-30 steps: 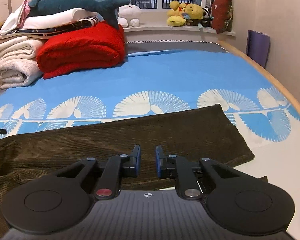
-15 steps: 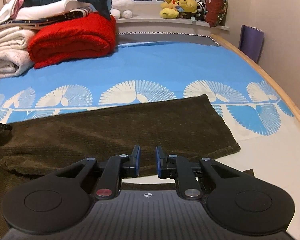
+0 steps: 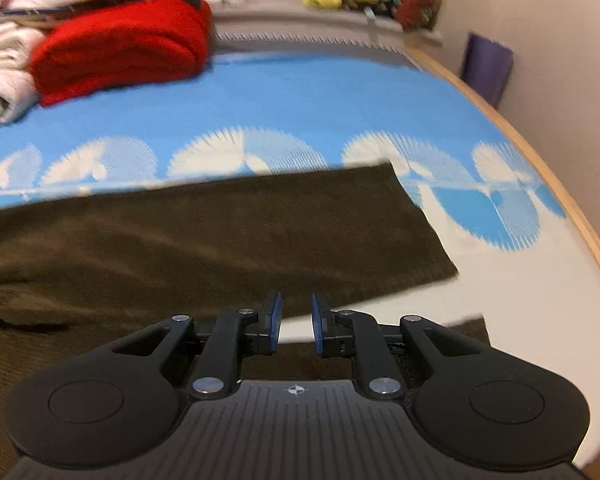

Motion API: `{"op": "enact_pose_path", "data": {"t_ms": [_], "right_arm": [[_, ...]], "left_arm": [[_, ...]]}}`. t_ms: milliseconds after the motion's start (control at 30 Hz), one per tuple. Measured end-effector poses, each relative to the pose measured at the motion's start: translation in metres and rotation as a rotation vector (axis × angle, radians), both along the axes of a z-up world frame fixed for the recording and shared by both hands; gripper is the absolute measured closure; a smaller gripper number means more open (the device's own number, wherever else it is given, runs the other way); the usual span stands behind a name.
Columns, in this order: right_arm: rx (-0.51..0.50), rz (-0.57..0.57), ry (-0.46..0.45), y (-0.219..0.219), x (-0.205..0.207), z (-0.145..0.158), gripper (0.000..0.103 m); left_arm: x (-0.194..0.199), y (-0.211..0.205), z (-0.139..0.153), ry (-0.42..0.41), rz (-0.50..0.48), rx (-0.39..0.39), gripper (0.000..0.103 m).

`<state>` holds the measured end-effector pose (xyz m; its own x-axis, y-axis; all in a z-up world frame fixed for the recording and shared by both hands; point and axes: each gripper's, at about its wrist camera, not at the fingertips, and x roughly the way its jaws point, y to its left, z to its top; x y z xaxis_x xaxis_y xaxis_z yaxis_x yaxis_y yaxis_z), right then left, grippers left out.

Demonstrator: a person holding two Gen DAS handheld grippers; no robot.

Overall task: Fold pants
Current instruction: 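Grasp the grey waistband with the left gripper while the right gripper moves to the leg hems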

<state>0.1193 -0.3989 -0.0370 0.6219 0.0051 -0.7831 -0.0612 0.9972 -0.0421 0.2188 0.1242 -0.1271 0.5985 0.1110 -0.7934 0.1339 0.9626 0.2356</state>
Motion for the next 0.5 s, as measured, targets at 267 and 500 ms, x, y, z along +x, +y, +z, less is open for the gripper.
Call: {"op": "enact_pose_path", "data": {"t_ms": [267, 500], "right_arm": [[0.115, -0.09, 0.032, -0.009, -0.008, 0.003, 0.086], [0.119, -0.077, 0.038, 0.0, -0.017, 0.006, 0.086]], "left_arm": [[-0.142, -0.06, 0.058, 0.0, -0.189, 0.013, 0.094], [-0.217, -0.065, 0.025, 0.254, -0.34, -0.057, 0.091]]}}
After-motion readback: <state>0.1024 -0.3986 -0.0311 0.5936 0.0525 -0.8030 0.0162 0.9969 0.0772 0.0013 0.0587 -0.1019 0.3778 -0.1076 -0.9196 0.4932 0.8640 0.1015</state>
